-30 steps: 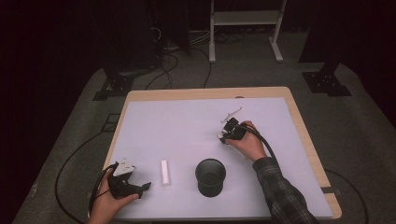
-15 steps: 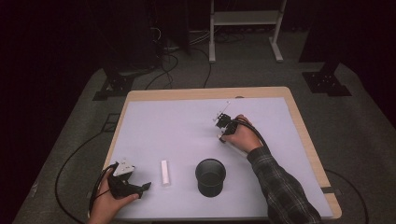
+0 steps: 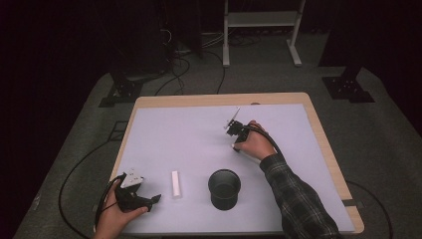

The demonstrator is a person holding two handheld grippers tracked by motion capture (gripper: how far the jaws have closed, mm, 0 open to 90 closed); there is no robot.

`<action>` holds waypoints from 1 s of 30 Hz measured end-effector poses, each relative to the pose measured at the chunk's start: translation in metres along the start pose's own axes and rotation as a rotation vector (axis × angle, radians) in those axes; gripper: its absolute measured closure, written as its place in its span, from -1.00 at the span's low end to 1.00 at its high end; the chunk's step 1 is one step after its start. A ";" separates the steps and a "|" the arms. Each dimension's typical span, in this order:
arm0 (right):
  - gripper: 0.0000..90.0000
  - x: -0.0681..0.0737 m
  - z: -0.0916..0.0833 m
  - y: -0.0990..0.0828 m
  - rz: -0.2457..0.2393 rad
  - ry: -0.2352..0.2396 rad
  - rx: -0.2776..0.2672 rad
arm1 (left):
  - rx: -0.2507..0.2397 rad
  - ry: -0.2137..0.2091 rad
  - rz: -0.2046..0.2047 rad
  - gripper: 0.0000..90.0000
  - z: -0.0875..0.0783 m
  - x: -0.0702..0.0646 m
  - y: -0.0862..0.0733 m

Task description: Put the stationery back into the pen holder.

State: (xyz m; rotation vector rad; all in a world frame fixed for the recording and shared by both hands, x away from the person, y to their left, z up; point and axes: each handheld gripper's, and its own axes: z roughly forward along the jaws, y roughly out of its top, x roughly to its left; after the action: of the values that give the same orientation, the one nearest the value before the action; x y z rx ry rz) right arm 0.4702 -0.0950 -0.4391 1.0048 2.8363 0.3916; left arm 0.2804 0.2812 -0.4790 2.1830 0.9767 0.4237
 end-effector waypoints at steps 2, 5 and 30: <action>0.74 -0.001 0.000 -0.001 0.017 0.005 -0.007 | 0.000 0.000 0.000 -0.93 0.000 0.000 0.000; 0.74 -0.001 -0.002 -0.003 0.058 0.047 -0.036 | 0.000 0.000 0.000 -0.93 0.000 0.000 0.000; 0.74 0.009 -0.036 -0.017 0.060 0.080 -0.186 | 0.000 0.001 0.001 -0.93 0.000 0.000 0.000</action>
State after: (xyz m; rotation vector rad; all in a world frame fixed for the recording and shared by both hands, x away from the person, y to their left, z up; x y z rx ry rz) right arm 0.4464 -0.1097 -0.4097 1.0605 2.7791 0.7018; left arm 0.2803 0.2811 -0.4790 2.1833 0.9763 0.4246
